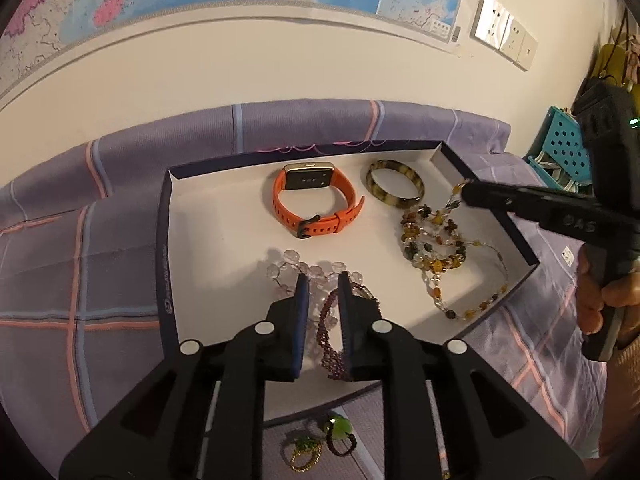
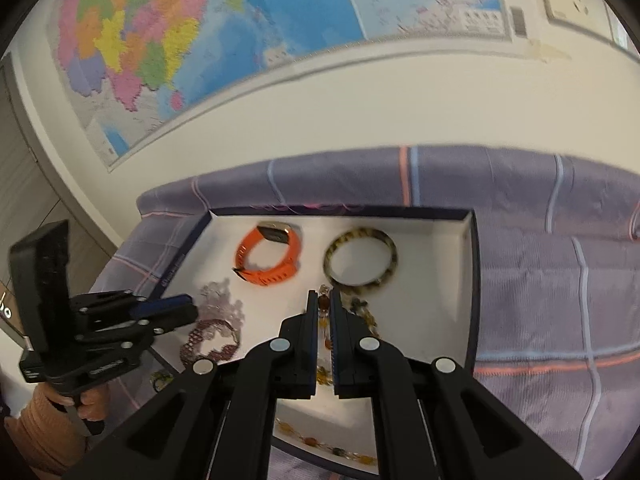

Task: Organize jewelry
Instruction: 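Open both tools to release the bracelet and necklace in the tray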

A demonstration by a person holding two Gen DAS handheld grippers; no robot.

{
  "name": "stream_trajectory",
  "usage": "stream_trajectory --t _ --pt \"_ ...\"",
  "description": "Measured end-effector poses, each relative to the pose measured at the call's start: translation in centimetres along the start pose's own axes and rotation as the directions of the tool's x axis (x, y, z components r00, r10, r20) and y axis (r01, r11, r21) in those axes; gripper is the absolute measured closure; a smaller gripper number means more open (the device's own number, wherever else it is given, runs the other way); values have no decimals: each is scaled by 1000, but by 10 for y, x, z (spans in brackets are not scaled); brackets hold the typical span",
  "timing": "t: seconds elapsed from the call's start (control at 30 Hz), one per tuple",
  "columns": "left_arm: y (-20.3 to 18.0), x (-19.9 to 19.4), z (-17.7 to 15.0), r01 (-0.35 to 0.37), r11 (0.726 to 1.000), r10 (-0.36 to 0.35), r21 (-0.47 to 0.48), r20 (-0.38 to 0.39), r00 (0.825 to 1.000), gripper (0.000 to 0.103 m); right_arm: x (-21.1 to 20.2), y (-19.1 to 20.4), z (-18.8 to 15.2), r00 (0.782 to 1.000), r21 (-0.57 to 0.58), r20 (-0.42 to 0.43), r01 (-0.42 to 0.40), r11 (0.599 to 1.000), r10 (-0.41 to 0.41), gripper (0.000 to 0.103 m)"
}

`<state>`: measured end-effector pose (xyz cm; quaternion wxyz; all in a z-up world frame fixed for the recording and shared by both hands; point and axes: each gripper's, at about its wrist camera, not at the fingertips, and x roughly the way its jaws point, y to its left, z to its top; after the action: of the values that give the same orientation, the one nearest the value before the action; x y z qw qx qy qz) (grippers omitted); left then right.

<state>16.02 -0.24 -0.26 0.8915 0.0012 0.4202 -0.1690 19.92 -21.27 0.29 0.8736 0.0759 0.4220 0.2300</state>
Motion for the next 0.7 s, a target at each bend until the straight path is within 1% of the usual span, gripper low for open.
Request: stream_trajectory --t 0.03,0.07,0.1,0.13,0.27,0.33,0.37,0.53,0.63,0.7 --pt "-1 -3 0 -4 1000 4 4 6 1000 84 1 -2 -1 1000 5 -8 5 1000 -5 93" --pt "-1 -5 -1 -11 1000 10 8 14 1000 77 2 -3 -3 1000 8 -14 7 1000 -6 92" --pt "-2 -10 -2 -16 1000 16 10 27 1000 74 2 -4 -4 1000 10 -17 8 1000 -8 88" --pt "-2 -13 -3 -19 1000 19 9 35 999 70 2 -5 -5 1000 10 -20 9 1000 -9 82" --pt "1 -32 -8 -18 1000 18 -3 76 997 67 -4 -4 -14 999 -5 -33 42 999 -43 77" --pt "2 -46 -13 -20 1000 19 2 106 994 64 -11 -3 -18 999 -6 -21 49 999 -49 73" --pt "4 -53 -16 -25 1000 24 1 120 993 63 -17 -1 -21 999 -12 -15 49 999 -50 73" --pt "8 -80 -37 -27 1000 26 6 148 989 62 -46 18 -41 1000 -88 14 21 996 -20 66" --pt "8 -86 -52 -38 999 35 20 142 989 60 -56 31 -55 1000 -123 4 -10 992 11 64" --pt "6 -89 -64 -42 999 38 24 129 991 60 -60 41 -70 999 -153 -19 -31 988 28 64"
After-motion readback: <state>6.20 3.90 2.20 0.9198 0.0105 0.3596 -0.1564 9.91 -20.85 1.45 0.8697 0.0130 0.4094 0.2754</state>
